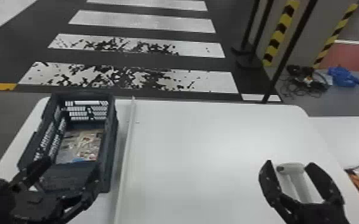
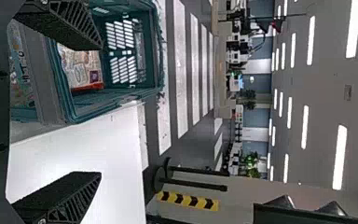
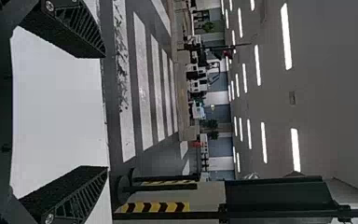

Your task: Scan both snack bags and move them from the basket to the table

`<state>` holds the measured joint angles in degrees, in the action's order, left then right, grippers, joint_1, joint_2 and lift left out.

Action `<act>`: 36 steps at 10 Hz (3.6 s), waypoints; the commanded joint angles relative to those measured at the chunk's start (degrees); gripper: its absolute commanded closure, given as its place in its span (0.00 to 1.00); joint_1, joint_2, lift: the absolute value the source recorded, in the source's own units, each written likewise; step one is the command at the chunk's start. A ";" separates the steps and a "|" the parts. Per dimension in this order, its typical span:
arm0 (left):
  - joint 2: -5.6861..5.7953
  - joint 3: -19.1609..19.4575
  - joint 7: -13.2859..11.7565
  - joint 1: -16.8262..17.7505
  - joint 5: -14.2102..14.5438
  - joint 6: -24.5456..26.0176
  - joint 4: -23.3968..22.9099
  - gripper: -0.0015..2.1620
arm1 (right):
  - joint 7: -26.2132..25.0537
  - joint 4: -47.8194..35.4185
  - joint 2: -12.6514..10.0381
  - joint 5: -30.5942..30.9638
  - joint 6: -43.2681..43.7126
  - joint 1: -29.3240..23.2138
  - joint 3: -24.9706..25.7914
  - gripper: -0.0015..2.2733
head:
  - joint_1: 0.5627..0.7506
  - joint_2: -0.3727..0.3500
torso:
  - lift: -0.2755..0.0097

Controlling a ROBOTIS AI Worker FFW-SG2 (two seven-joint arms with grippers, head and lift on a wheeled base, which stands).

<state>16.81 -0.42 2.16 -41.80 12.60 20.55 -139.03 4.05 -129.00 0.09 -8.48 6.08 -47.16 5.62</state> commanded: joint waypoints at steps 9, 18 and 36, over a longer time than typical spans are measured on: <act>-4.07 6.75 1.44 26.86 7.00 25.46 9.83 0.04 | 0.43 2.70 0.97 1.71 -11.84 6.73 1.50 0.04 | 0.70 0.52 | 0.62; -5.47 3.05 3.20 42.50 5.51 37.59 24.95 0.21 | 0.61 5.42 2.29 1.62 -11.49 6.38 1.85 0.04 | 0.70 0.51 | 0.62; -7.23 1.12 7.42 62.10 4.98 59.39 47.89 0.21 | 0.61 5.25 2.81 1.00 -7.62 3.74 2.56 0.03 | 0.70 0.52 | 0.62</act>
<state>9.69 0.65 9.48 20.12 17.56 79.88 -91.51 4.62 -123.79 2.90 -7.43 -1.79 -43.36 8.13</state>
